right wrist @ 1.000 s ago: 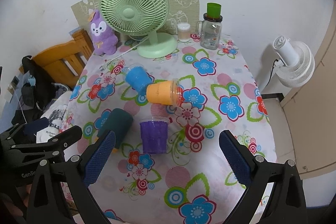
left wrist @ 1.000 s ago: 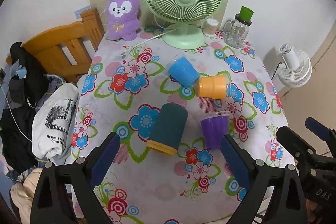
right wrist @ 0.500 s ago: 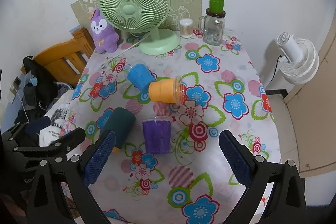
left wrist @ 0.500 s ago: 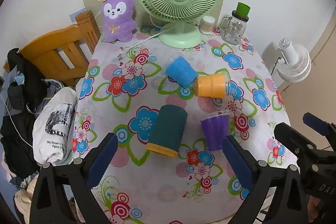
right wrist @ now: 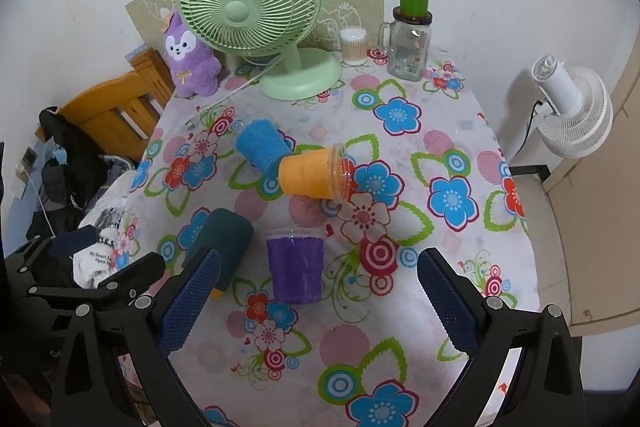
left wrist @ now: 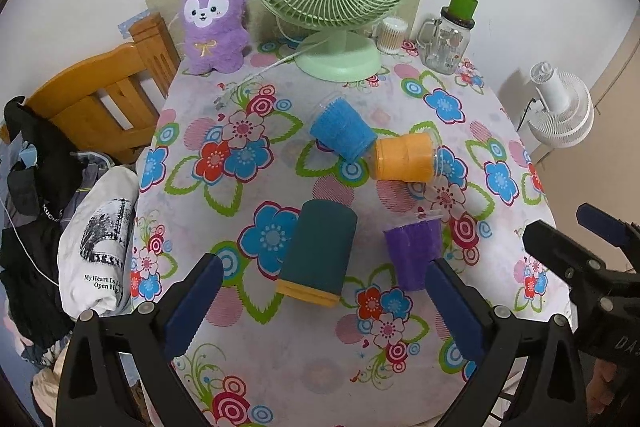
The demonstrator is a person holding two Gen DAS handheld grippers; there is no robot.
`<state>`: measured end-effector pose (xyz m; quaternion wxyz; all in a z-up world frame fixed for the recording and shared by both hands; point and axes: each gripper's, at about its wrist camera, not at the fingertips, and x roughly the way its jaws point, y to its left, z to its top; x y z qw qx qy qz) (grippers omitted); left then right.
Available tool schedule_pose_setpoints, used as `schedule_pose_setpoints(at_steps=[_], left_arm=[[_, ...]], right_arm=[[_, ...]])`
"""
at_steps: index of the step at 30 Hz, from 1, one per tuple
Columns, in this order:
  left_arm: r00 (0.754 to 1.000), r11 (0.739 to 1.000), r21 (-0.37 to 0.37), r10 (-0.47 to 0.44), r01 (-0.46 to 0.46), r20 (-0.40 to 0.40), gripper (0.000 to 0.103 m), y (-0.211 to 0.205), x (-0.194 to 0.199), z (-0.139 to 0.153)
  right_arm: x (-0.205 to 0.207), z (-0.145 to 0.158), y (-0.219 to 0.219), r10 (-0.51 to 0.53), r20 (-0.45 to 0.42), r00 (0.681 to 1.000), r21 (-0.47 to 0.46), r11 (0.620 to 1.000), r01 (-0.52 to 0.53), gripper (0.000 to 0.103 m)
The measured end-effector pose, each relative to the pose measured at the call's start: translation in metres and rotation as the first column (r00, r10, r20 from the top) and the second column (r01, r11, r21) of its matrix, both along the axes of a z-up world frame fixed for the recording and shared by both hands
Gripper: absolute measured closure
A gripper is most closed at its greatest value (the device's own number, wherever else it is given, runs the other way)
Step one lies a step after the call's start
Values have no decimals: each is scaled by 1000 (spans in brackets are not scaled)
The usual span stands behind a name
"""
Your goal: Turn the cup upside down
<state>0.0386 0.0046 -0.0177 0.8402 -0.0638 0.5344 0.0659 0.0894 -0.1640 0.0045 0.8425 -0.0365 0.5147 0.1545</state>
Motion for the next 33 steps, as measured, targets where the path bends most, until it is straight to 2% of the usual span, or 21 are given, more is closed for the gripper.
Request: schedule_pose_setpoints(at_steps=[11, 25, 33], left_arm=[[997, 999, 1, -45, 45, -63, 1, 5, 24, -36], [978, 996, -27, -84, 81, -190, 1, 13, 50, -102], [968, 997, -24, -81, 78, -237, 1, 16, 58, -127]], right_arm=[[21, -23, 17, -5, -48, 999, -17, 1000, 5, 3], [45, -80, 37, -28, -147, 989, -58, 998, 19, 3], [51, -108, 41, -37, -197, 980, -81, 996, 21, 3]])
